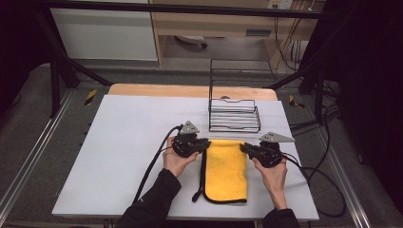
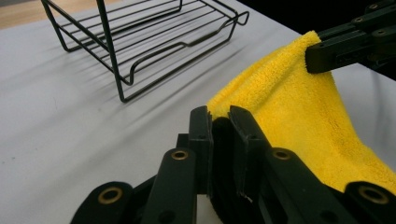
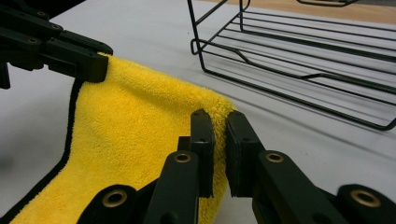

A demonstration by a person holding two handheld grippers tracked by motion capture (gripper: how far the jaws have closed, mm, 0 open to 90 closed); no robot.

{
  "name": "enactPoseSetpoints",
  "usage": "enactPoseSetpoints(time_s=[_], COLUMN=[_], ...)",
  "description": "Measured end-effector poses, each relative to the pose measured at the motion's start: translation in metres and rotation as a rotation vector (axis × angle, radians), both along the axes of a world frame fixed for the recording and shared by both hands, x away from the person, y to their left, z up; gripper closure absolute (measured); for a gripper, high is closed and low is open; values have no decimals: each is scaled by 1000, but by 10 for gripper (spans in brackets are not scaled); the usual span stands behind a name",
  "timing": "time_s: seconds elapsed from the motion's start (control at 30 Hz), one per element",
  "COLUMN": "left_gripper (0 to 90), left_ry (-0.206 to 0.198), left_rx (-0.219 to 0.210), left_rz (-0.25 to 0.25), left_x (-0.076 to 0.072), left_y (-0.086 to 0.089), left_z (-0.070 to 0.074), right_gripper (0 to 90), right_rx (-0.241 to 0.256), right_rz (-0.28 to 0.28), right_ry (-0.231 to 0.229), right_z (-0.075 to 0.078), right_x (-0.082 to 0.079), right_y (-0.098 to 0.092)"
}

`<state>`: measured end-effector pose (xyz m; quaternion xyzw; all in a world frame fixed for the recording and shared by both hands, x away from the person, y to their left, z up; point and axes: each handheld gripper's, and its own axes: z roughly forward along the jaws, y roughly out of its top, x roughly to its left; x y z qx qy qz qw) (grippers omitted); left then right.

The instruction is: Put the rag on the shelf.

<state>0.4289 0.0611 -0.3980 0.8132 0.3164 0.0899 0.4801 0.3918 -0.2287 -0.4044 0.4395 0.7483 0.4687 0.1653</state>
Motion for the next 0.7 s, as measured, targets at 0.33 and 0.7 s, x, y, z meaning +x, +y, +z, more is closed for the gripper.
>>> enactPoseSetpoints(time_s=[0.33, 0.7], left_gripper=[795, 795], left_ry=[-43, -100], left_rx=[-35, -73], left_rz=[6, 11], left_x=[-9, -20], left_y=[1, 2], left_z=[15, 38], right_gripper=[831, 831], right_rx=[21, 28], right_rz=[4, -7], right_ry=[-50, -134], right_z=[13, 34], right_x=[-8, -20], right_y=[-3, -5])
